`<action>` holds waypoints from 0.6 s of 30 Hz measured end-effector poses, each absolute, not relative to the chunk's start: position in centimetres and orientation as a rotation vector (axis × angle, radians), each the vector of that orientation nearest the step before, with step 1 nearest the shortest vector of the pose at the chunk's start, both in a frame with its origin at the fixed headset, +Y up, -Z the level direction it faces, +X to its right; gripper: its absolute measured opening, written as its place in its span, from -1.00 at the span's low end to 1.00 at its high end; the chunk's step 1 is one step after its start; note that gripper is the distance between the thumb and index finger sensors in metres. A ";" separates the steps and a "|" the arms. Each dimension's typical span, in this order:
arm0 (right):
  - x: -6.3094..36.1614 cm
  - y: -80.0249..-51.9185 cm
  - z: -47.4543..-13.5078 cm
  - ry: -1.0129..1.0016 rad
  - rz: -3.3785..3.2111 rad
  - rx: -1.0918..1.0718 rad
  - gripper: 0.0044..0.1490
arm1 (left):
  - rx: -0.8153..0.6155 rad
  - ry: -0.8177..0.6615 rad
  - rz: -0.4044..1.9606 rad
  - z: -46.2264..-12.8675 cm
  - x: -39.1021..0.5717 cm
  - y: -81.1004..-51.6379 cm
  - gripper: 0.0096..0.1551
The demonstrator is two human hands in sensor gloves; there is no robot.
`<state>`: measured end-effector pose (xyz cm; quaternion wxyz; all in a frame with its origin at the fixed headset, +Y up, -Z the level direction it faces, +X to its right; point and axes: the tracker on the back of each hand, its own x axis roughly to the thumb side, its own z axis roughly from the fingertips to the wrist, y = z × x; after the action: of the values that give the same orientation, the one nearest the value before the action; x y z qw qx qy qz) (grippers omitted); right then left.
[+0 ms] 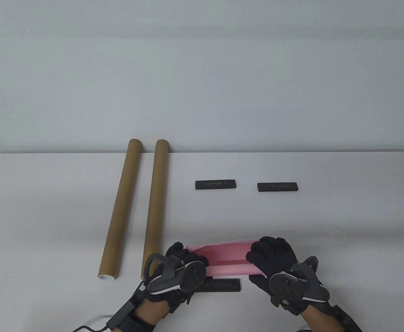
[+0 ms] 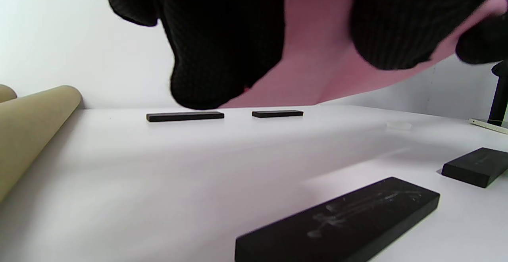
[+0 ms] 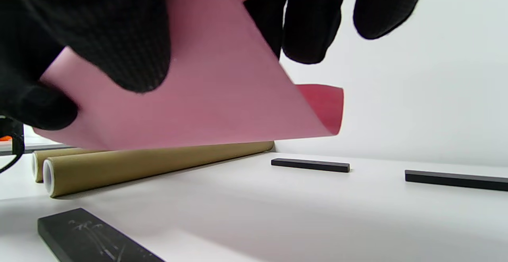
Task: Roll up papers and store in mailing tubes
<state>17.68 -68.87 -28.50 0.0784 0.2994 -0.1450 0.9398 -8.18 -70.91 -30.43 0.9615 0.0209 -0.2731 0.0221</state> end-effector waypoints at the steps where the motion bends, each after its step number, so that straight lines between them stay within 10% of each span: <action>1: 17.7 -68.9 -28.6 -0.420 2.804 0.889 -0.36 | 0.050 -0.558 0.026 -30.4 -8.1 -71.0 -0.35; 18: 17.5 -69.1 -28.4 -0.406 2.802 0.935 -0.28 | 0.033 -0.593 0.011 -30.5 -7.9 -71.0 -0.36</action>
<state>17.47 -69.08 -28.44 0.0799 0.3124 -0.1357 0.9368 -7.92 -71.01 -30.46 0.9562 0.0162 -0.2923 0.0055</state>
